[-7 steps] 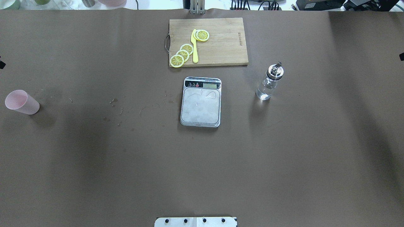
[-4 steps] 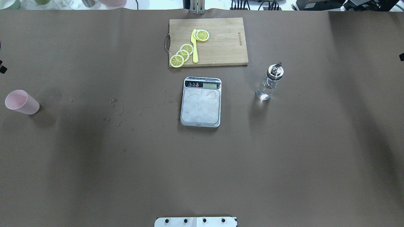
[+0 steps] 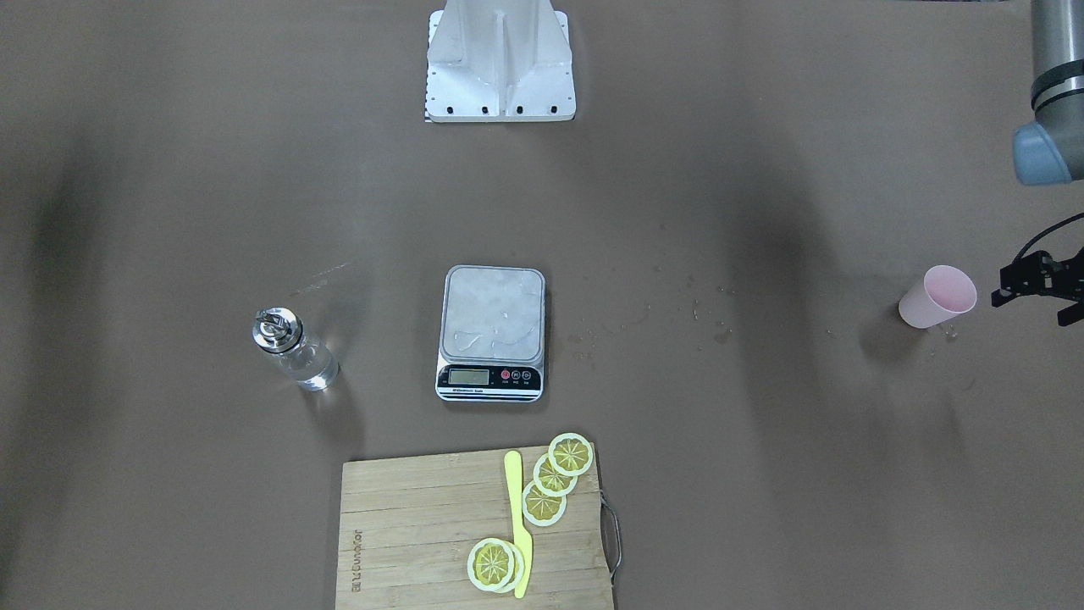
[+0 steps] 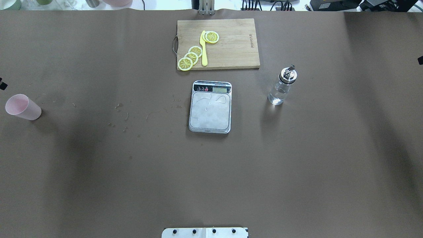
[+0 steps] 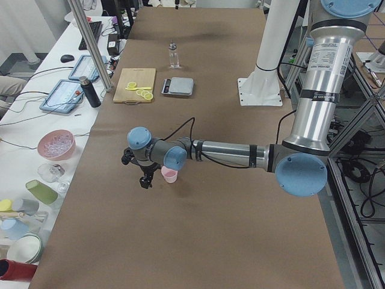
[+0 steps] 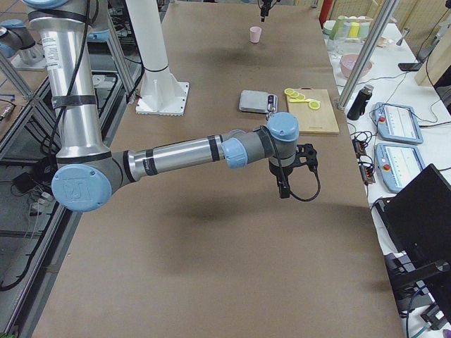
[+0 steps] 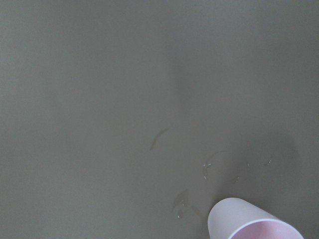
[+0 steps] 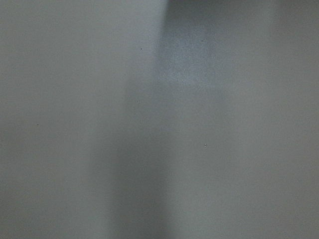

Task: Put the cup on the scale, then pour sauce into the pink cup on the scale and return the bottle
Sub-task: 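Reach the left gripper to the pink cup and grasp it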

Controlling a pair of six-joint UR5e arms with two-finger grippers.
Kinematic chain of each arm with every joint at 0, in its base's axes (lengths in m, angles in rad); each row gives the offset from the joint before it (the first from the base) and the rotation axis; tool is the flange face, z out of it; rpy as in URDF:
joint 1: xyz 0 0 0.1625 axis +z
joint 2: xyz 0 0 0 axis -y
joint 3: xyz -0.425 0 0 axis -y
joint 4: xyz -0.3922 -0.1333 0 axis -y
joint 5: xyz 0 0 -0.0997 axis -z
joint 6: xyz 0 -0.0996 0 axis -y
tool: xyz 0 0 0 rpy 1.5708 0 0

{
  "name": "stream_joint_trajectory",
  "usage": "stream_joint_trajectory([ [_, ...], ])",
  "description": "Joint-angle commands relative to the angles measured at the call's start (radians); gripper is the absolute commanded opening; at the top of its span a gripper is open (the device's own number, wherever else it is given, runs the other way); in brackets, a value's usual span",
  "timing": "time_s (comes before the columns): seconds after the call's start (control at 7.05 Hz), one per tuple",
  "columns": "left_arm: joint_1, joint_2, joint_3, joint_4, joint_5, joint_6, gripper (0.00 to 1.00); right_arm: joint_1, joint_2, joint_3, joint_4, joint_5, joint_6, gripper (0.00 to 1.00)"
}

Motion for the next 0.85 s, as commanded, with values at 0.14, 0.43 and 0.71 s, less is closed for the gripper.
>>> stream_joint_trajectory([
  [0.14,0.074,0.028,-0.002,-0.102,0.003,-0.1,0.97,0.0,0.0,-0.006,0.0,-0.001,0.0,1.0],
  [0.43,0.074,0.065,-0.004,-0.174,0.001,-0.129,0.97,-0.002,0.0,-0.006,0.0,0.001,0.0,1.0],
  [0.71,0.078,0.065,-0.001,-0.176,0.003,-0.134,0.95,-0.002,0.0,-0.006,0.0,-0.001,0.0,1.0],
])
